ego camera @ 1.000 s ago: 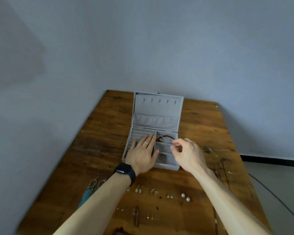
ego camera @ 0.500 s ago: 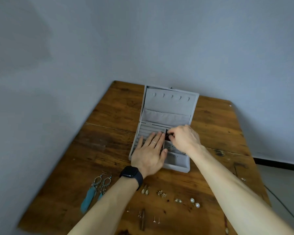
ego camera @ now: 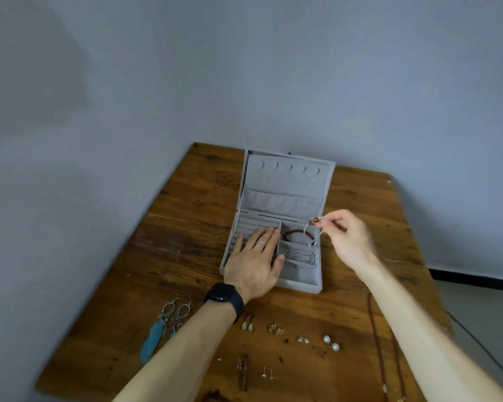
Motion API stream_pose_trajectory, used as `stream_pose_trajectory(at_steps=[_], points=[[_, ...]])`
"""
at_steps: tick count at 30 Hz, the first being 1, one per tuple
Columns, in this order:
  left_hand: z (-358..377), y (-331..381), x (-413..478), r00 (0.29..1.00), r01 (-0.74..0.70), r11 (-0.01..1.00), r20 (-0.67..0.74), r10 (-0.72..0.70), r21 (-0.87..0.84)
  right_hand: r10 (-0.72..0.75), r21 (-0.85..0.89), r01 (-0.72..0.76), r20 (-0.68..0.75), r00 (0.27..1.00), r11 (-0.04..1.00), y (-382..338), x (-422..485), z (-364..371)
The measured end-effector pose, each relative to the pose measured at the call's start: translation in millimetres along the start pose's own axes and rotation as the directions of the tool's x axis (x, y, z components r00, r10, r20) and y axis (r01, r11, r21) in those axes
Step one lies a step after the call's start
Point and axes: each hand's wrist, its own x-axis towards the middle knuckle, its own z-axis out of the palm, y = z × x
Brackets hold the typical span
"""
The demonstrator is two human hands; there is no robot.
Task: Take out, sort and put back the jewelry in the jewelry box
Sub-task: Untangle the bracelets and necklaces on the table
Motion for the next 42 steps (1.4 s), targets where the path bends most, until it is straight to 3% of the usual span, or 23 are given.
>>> stream_pose_trajectory(at_steps=[7,11,16,20,25,29,32,34,38,42], points=[[-24.9,5.9,14.7,0.998,-0.058,0.996,-0.033,0.060,0.066,0.192,0.491,-0.152,-0.031,0.981,0.858,3.3,-59.0,-39.7],[-44.9,24.7,41.7,0.983,-0.172,0.912,0.005,0.183,0.373,0.282,0.660,-0.210,-0.002,0.959,0.721,12.9,-95.0,-53.9],[-53.2,46.4,69.8,0.958,-0.281,0.708,0.150,0.243,0.648,0.330,0.678,-0.281,0.061,0.942,0.679,27.5,-128.0,-67.3],[-49.5,56.6,73.5,0.933,-0.350,0.571,0.220,0.286,0.742,0.342,0.674,-0.282,0.047,0.939,0.682,39.7,-145.5,-81.3],[-46.6,51.5,72.5,0.920,-0.379,0.568,0.231,0.317,0.731,0.369,0.621,-0.297,0.013,0.929,0.726,52.2,-156.2,-94.1],[-43.2,42.4,66.8,0.934,-0.338,0.702,0.128,0.335,0.627,0.372,0.553,-0.314,0.008,0.928,0.772,58.0,-156.0,-98.6],[-49.4,41.0,58.1,0.962,-0.236,0.904,-0.048,0.270,0.355,0.341,0.493,-0.301,0.011,0.940,0.816,59.8,-152.1,-99.4],[-54.6,39.9,50.9,0.970,-0.162,0.980,-0.163,0.180,0.117,0.324,0.439,-0.290,-0.002,0.946,0.850,58.5,-146.5,-97.5],[-57.5,40.0,26.6,0.982,-0.100,0.957,-0.181,0.051,-0.273,0.326,0.362,-0.296,-0.022,0.945,0.884,50.0,-123.5,-87.1],[-58.1,46.2,-2.2,0.986,-0.105,0.873,-0.165,0.028,-0.477,0.332,0.315,-0.313,-0.009,0.943,0.896,38.8,-91.2,-66.3]])
